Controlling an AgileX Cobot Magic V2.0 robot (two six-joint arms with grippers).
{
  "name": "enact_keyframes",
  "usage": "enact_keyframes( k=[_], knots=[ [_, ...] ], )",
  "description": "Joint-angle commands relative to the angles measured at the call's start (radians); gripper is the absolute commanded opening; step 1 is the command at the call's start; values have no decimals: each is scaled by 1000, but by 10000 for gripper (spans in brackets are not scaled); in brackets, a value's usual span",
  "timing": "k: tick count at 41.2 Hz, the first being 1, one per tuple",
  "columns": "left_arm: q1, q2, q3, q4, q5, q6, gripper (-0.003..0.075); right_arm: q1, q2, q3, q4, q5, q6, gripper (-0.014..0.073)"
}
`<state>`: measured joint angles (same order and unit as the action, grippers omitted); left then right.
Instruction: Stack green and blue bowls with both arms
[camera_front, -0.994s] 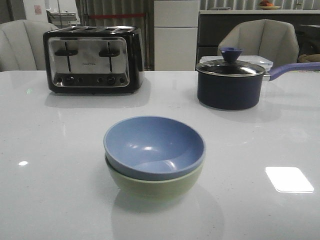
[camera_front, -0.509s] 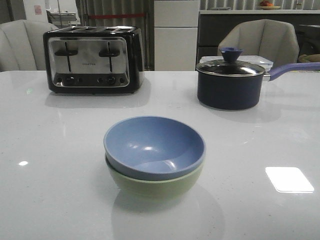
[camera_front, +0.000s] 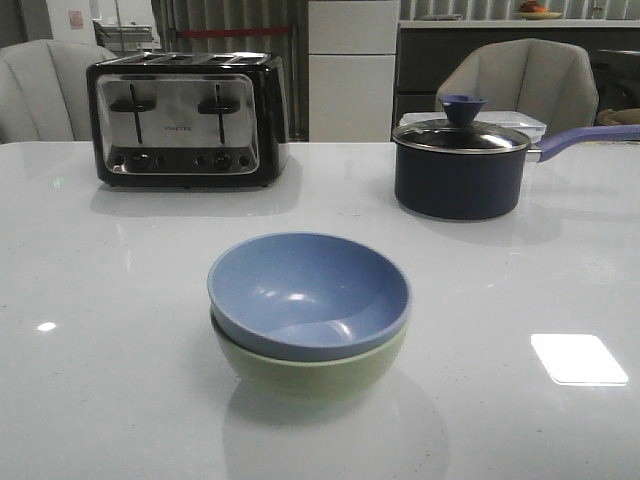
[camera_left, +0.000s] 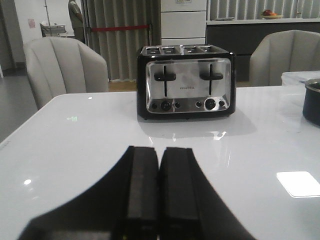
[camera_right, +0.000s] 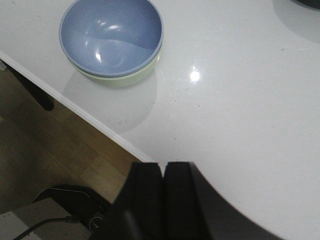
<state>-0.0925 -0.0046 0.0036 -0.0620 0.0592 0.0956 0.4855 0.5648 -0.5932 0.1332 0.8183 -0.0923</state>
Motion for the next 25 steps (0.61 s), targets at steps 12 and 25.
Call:
enact_keyframes(
  k=[12,25],
  knots=[
    [17,-20,5,-12,-152,-4,93,-6,-1,-38,-7,-65,-5,57],
    [17,-20,5,-12,-152,-4,93,-6,-1,-38,-7,-65,-5,57]
  ],
)
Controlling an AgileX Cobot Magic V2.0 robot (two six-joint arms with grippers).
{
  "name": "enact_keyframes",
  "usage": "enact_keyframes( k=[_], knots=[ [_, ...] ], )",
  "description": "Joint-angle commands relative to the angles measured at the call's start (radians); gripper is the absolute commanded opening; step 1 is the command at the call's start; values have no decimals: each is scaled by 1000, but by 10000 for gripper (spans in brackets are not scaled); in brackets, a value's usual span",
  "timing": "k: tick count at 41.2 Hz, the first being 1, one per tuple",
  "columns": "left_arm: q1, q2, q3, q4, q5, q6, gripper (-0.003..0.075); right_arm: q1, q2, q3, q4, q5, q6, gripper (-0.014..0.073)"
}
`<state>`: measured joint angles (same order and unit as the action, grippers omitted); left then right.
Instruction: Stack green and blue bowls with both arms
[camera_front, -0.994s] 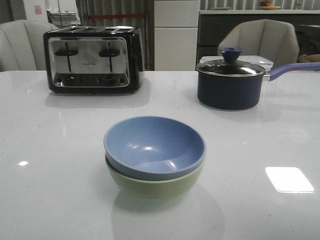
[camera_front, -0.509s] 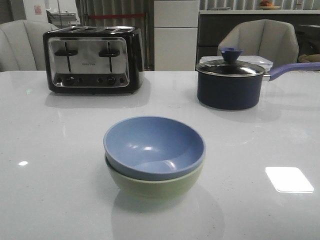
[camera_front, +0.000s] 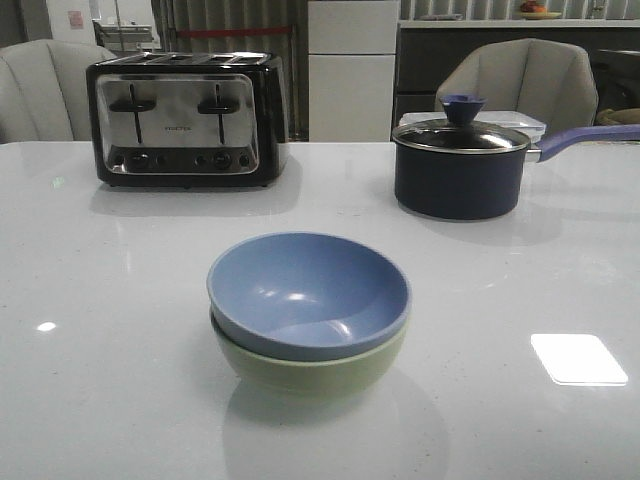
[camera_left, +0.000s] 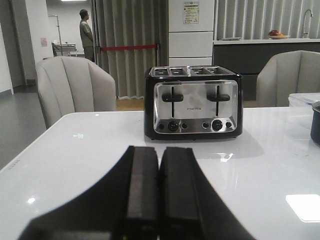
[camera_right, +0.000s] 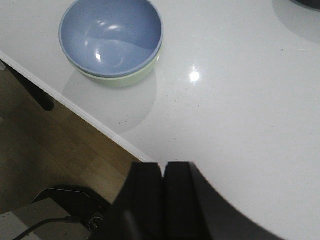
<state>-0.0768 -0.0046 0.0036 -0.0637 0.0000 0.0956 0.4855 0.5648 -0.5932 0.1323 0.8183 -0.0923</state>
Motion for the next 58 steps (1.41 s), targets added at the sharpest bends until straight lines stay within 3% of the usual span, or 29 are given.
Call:
enact_keyframes(
  k=[1,17,23,32,39,58],
  knots=[
    [2,-20,5,-10,-93,-4,93,-6,-1,-38,-6,-65,-5,57],
    [2,-20,5,-10,-93,-4,93,-7,-17,-24,-13,-77,-5,57],
    [2,-20,5,-10,-93,-4,93,-121,-125,92,-84,-232,-5,57],
    [2,-20,5,-10,-93,-4,93,-357,-401,399,-94,-594,-5,57],
    [2,-20,5,-10,-93,-4,93,-433,-554,569,-93,-776,-5,57],
    [2,-18,5,-10,-93,-4,93,-442,-594,618,-92,-844,-5,57]
  ],
)
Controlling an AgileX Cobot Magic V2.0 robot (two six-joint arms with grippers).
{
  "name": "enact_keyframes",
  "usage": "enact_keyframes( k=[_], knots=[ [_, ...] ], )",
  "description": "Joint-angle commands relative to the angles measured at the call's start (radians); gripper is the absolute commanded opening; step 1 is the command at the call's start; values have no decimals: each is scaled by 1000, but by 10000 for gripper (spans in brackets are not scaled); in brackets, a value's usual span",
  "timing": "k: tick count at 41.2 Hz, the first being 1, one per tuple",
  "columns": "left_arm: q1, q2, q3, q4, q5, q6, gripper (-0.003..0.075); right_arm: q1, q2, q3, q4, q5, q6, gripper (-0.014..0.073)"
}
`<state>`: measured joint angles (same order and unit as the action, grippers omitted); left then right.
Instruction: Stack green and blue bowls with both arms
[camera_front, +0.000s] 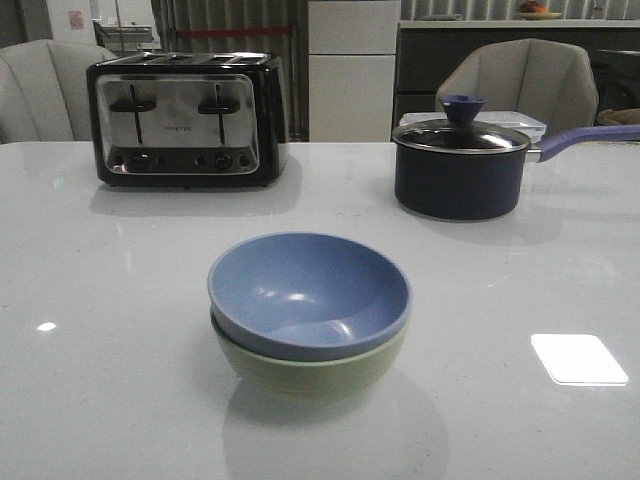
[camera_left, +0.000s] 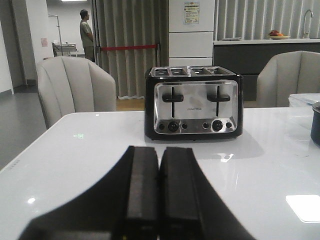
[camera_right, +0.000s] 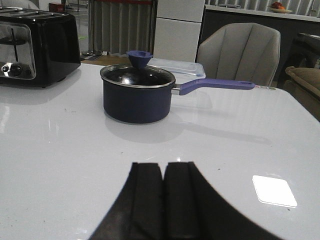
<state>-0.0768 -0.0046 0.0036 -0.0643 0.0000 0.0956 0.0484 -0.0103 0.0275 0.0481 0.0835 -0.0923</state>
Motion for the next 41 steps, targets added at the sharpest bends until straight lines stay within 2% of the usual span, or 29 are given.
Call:
enact_keyframes(
  k=[1,15,41],
  knots=[
    [2,-18,5,-9,-93,-4,93,-5,-19,-3,-4,-113,-3,57],
    [2,-18,5,-9,-93,-4,93,-46,-19,-3,10,-150,17,57],
    [2,-18,5,-9,-93,-4,93,-42,-19,-3,9,-147,17,57]
  ],
)
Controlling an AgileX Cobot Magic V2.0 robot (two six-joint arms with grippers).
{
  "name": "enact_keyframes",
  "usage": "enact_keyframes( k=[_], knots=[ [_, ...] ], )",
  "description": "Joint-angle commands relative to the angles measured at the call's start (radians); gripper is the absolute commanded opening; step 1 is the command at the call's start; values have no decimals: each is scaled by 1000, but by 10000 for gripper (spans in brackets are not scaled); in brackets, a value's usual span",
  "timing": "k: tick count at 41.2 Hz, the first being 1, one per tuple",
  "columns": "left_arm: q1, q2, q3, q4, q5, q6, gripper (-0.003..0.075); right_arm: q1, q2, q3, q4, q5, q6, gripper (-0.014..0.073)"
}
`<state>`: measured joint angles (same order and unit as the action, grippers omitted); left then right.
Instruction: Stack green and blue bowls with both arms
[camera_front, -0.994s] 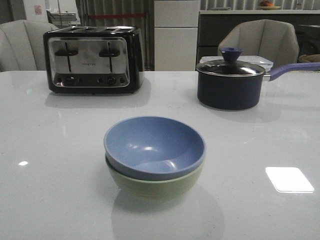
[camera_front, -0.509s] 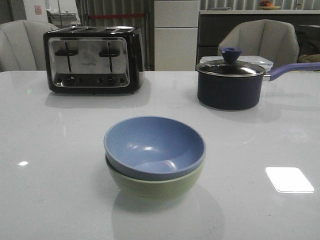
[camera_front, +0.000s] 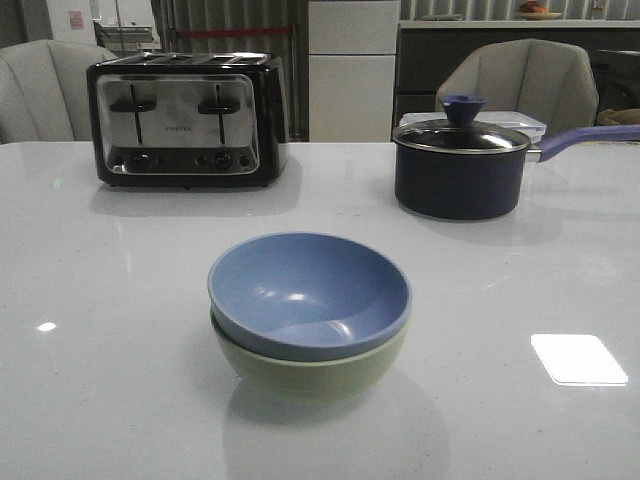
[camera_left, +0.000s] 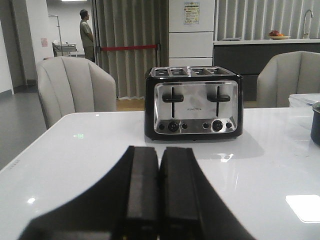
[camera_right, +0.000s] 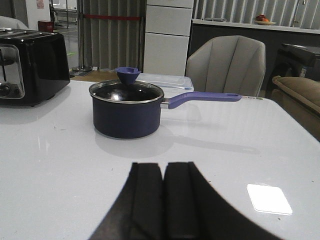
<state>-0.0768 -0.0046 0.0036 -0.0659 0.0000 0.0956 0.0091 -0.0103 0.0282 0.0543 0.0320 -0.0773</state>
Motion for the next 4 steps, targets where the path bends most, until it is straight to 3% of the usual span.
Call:
enact_keyframes(
  k=[1,4],
  knots=[
    [2,-18,5,-8,-93,-4,93,-3,-19,-3,3,-95,2,57],
    [2,-18,5,-8,-93,-4,93,-3,-19,-3,3,-95,2,57]
  ],
)
